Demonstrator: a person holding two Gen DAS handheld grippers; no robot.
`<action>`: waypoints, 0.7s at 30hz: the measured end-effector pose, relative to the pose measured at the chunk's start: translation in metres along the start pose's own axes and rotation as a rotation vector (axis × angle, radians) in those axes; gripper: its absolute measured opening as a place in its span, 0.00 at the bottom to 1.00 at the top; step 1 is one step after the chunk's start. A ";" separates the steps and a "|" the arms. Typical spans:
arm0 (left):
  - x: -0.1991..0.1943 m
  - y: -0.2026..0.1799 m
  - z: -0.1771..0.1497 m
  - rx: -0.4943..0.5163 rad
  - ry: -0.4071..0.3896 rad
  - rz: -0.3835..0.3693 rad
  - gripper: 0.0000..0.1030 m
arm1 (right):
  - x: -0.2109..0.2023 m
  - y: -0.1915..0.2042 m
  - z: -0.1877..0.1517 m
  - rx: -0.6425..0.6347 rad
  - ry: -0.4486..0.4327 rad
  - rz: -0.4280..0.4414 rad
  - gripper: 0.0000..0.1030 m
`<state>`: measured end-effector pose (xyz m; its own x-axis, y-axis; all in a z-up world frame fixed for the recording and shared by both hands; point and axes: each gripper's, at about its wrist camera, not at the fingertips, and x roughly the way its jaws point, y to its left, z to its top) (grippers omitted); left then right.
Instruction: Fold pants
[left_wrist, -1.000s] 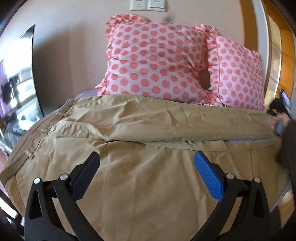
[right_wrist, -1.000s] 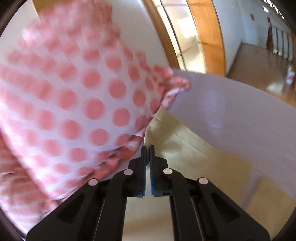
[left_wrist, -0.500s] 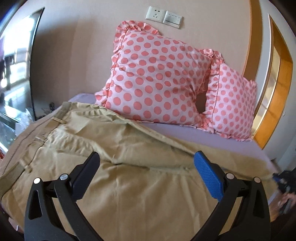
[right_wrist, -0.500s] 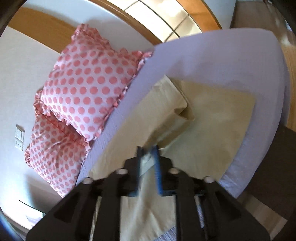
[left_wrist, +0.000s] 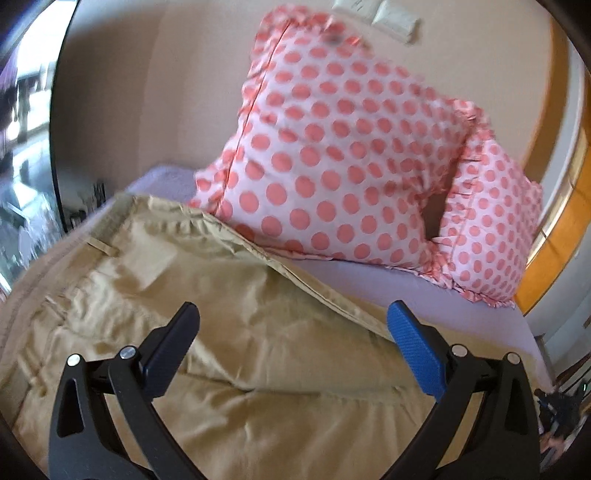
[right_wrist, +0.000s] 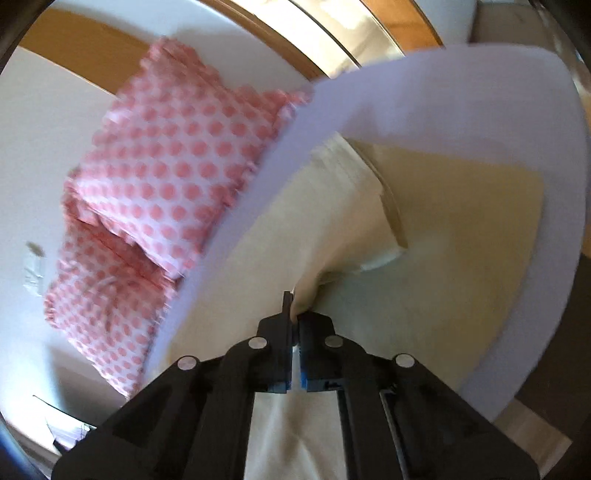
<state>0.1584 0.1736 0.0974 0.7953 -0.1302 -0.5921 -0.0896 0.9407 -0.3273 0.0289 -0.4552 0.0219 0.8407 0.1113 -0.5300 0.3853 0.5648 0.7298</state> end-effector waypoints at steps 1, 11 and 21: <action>0.010 0.003 0.004 -0.019 0.022 -0.008 0.97 | -0.004 0.001 0.002 -0.004 -0.024 0.021 0.02; 0.125 0.031 0.038 -0.177 0.243 0.122 0.63 | -0.008 -0.002 0.015 -0.001 -0.059 0.077 0.02; 0.018 0.041 0.014 -0.197 0.054 -0.015 0.03 | -0.038 0.001 0.033 0.014 -0.154 0.156 0.02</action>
<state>0.1771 0.2146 0.0839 0.7647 -0.1657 -0.6228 -0.1976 0.8595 -0.4714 0.0097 -0.4862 0.0574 0.9383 0.0700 -0.3387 0.2501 0.5391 0.8043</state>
